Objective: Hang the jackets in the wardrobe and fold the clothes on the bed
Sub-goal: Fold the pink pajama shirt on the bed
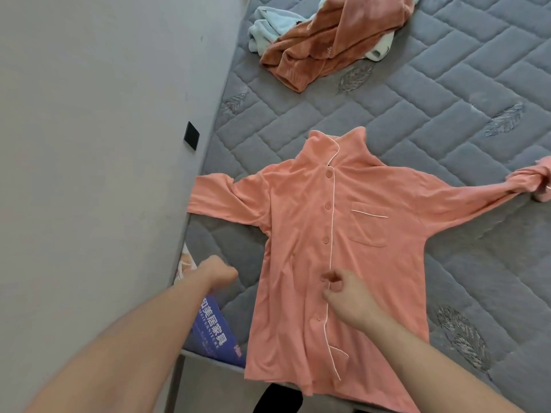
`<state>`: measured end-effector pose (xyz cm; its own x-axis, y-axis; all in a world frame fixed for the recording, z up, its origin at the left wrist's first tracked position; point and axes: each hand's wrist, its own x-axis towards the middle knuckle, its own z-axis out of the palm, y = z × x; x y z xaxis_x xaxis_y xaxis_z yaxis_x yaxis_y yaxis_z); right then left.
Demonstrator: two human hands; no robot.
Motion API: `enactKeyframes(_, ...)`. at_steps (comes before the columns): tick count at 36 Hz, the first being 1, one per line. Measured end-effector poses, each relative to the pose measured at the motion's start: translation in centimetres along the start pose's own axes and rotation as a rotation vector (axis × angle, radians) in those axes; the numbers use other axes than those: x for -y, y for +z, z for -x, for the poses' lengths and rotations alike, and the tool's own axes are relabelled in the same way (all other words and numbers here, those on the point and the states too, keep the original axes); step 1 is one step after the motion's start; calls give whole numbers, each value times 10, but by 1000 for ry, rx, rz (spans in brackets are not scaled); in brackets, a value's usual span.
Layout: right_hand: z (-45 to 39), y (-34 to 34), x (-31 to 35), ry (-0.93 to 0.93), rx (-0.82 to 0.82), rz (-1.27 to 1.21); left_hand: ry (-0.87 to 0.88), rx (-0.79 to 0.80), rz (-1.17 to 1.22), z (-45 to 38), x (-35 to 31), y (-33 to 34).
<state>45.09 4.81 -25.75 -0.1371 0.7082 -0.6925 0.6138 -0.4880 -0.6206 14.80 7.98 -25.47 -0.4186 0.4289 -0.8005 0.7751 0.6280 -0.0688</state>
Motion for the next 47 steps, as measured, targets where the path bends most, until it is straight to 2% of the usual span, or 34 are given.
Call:
enactKeyframes(2,-16,9,11,1,4,39,17,-163,254,-29,-10,-24)
enactKeyframes(4,-30,17,19,-2,18,73,24,-256,510,-53,-22,-43)
enactKeyframes(7,-58,32,32,-13,5,80,-55,-183,808,-85,-32,-63)
enactKeyframes(9,-76,38,39,-24,-39,58,-104,-114,921,-102,-36,-67)
enactKeyframes(12,-99,41,49,-11,-76,54,-142,-94,1107,-121,-40,-71)
enactKeyframes(17,-114,53,54,20,84,252,-180,-75,1403,-145,-49,-82)
enactKeyframes(22,-114,68,49,46,166,427,-159,-146,1449,-163,-57,-104)
enactKeyframes(25,-118,65,49,68,187,383,-132,-380,1351,-164,-65,-127)
enactKeyframes(27,-120,59,49,70,192,336,-13,-519,1373,-156,-74,-140)
enactKeyframes(31,-121,43,51,43,145,98,364,-742,1094,-135,-97,-158)
enactKeyframes(35,-115,18,51,3,-116,-165,627,-706,972,-96,-138,-161)
enactKeyframes(38,-110,-12,49,-7,-217,-360,771,-660,916,-60,-170,-155)
enactKeyframes(45,-86,-95,25,27,-323,-559,933,-468,902,15,-244,-129)
enactKeyframes(47,-76,-118,14,43,-358,-555,932,-411,910,32,-264,-118)
